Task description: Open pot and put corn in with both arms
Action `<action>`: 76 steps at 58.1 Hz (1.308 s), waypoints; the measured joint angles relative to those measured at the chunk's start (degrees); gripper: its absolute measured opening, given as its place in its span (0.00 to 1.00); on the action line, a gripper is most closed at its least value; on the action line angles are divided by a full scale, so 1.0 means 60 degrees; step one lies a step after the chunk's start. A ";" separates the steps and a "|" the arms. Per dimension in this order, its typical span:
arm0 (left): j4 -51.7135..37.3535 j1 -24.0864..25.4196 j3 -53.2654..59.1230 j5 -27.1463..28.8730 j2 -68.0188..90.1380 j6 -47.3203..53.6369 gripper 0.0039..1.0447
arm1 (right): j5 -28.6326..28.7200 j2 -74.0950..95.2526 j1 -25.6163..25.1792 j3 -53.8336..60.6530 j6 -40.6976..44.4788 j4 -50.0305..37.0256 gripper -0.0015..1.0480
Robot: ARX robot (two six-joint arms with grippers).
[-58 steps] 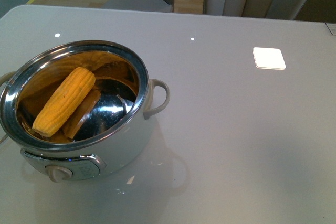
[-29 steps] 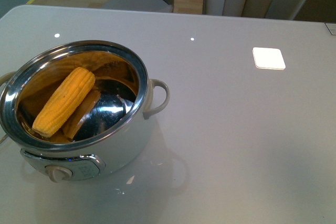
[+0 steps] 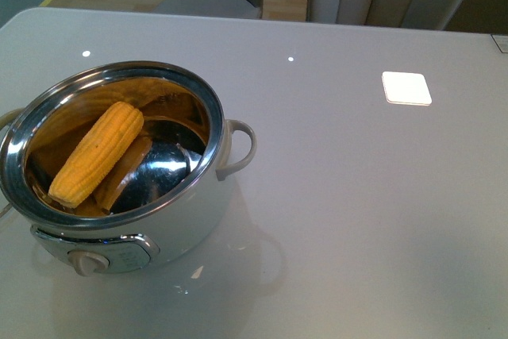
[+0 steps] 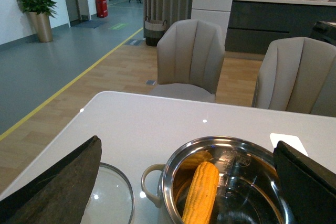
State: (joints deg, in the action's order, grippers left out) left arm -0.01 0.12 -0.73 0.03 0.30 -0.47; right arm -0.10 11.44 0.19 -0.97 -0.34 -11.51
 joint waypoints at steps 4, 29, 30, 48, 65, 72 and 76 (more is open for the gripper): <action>0.0000 0.0000 0.0000 0.0000 0.0000 0.0000 0.94 | 0.0000 -0.0146 0.0000 0.0000 0.0000 0.0157 0.02; 0.0000 0.0000 0.0000 0.0000 0.0000 0.0000 0.94 | -0.0004 -0.1847 0.0000 -0.0004 0.0004 0.1902 0.02; 0.0000 0.0000 0.0000 0.0000 0.0000 0.0000 0.94 | -0.0004 -0.1847 0.0000 -0.0004 0.0007 0.1902 0.03; 0.0000 0.0000 0.0000 0.0000 0.0000 0.0000 0.94 | -0.0004 -0.1847 0.0000 -0.0004 0.0011 0.1902 0.59; 0.0000 0.0000 0.0000 0.0000 0.0000 0.0000 0.94 | -0.0004 -0.1847 0.0000 -0.0004 0.0011 0.1902 0.91; 0.0000 0.0000 0.0000 0.0000 0.0000 0.0000 0.94 | -0.0004 -0.1847 0.0000 -0.0004 0.0011 0.1902 0.92; 0.0000 0.0000 0.0000 0.0000 0.0000 0.0000 0.94 | -0.0004 -0.1847 0.0000 -0.0004 0.0011 0.1902 0.92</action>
State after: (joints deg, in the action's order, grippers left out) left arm -0.01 0.12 -0.73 0.03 0.30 -0.47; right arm -0.12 0.36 0.19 -0.99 -0.27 -0.10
